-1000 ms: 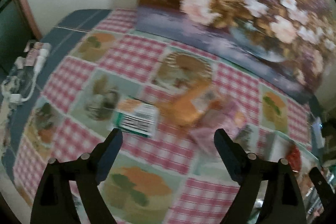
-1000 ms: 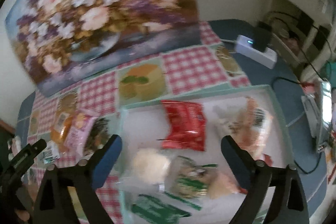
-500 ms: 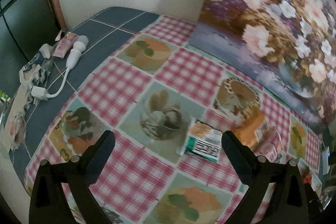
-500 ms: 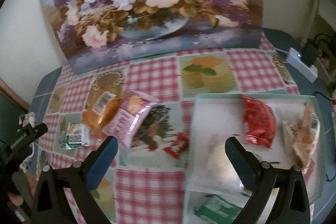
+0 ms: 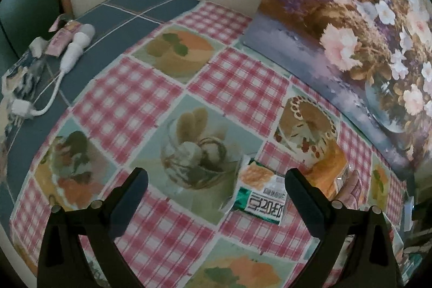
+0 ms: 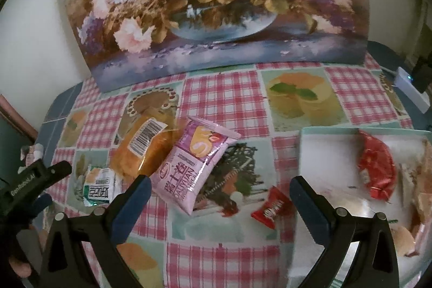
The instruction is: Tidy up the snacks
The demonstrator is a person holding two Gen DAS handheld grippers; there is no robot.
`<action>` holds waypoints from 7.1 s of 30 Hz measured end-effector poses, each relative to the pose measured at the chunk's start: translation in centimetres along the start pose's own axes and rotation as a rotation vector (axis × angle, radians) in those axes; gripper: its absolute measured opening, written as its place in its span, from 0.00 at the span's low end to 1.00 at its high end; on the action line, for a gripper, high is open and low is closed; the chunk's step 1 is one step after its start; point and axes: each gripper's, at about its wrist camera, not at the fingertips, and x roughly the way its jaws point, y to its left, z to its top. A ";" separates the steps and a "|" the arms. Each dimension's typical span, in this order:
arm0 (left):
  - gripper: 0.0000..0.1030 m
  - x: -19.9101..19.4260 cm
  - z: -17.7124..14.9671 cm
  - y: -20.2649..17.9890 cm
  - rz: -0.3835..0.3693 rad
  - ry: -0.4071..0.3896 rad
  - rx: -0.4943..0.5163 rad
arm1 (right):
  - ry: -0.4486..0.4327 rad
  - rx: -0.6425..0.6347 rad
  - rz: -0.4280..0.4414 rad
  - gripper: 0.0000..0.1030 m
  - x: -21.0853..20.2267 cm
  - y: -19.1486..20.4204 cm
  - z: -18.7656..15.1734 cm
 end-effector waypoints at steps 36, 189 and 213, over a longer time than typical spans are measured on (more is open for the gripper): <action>0.98 5.8 -1.3 0.4 0.071 0.078 0.046 | -0.020 -0.095 -0.112 0.99 5.2 2.3 0.4; 0.58 -10.1 -21.7 -25.4 -0.234 0.023 0.797 | 0.047 0.401 -0.377 0.44 -11.2 -24.1 -6.8; 0.59 -7.5 -23.0 -26.2 -0.243 0.125 0.793 | 0.143 0.403 -0.366 0.50 -8.8 -24.4 -7.4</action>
